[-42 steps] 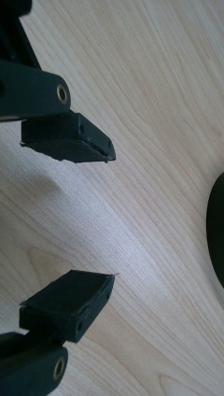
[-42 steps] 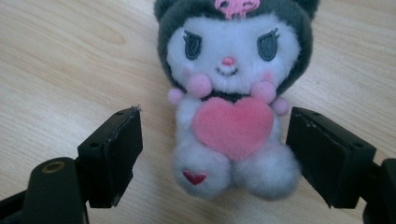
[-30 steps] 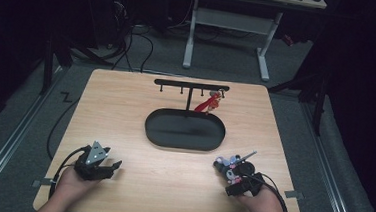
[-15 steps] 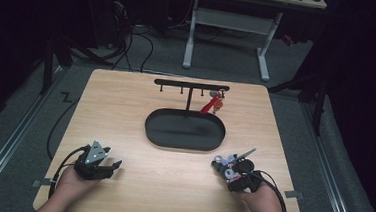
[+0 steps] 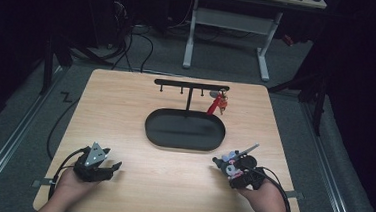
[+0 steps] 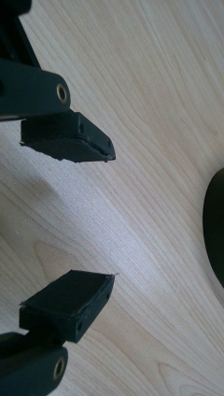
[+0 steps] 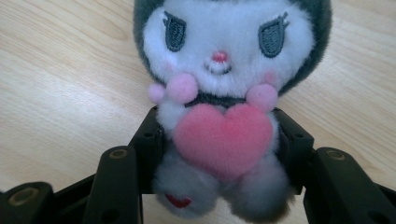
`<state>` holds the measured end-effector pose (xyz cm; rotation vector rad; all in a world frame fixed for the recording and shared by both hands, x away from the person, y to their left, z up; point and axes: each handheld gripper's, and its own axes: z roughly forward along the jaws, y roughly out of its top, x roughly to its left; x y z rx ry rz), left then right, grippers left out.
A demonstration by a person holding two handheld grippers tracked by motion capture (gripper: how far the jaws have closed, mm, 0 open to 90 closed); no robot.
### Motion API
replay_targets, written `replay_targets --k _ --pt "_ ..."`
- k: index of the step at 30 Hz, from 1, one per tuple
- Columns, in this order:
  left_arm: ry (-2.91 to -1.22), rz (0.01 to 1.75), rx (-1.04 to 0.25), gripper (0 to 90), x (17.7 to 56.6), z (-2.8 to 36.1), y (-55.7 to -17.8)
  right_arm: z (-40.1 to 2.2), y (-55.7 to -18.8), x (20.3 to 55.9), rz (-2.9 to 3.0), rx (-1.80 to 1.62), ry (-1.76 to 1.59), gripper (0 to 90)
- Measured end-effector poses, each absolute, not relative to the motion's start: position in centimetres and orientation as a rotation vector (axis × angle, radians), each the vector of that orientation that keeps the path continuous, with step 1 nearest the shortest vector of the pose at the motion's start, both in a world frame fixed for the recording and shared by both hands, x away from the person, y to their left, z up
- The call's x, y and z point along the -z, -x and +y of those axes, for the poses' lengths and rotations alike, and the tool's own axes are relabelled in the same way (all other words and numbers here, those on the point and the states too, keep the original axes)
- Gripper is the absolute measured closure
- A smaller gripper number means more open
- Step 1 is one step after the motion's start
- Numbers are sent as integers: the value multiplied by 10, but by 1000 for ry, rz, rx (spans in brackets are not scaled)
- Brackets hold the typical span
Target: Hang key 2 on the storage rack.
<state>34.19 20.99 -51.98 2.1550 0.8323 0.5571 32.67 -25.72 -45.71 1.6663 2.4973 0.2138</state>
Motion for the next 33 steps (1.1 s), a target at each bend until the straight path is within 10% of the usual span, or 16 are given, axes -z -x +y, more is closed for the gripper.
replay_targets --k 33 --pt "-2136 838 -564 316 519 217 -344 -225 -361 398 2526 -304 -1614 484"
